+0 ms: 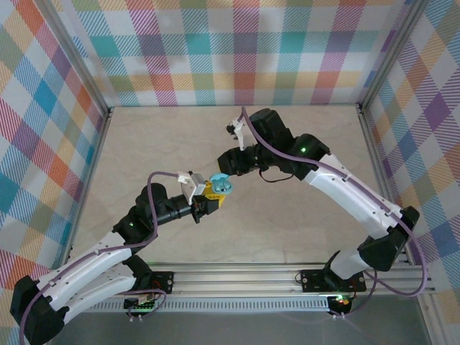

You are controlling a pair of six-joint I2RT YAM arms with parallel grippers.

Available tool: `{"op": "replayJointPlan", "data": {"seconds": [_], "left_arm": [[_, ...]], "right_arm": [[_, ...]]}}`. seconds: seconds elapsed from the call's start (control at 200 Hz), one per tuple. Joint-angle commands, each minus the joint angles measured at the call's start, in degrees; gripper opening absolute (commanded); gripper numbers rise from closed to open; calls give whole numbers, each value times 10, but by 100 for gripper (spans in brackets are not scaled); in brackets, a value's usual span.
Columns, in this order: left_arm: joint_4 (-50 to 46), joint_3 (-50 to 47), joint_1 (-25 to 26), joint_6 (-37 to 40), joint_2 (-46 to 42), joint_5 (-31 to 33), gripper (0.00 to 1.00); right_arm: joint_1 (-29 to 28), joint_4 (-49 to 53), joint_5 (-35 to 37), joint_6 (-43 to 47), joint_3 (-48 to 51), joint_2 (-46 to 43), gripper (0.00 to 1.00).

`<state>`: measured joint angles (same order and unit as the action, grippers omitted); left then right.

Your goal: Insert the wireless bluetooth earbuds into the charging case

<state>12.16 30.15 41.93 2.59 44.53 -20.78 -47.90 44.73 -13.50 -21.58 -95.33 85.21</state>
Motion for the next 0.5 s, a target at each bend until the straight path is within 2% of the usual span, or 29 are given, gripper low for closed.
{"op": "replayJointPlan", "data": {"seconds": [0.0,0.205,0.395,0.495], "left_arm": [[-5,17,6,14,-13,-3,0],[-13,11,6,28,-40,35,0],[-24,7,6,32,-58,51,0],[-27,5,5,31,-64,53,0]], "right_arm": [[3,-6,-49,-4,15,-4,32],[2,-33,-115,-40,66,-6,31],[3,-42,-90,-47,95,-37,31],[5,-47,-71,-54,102,-53,37]]}}
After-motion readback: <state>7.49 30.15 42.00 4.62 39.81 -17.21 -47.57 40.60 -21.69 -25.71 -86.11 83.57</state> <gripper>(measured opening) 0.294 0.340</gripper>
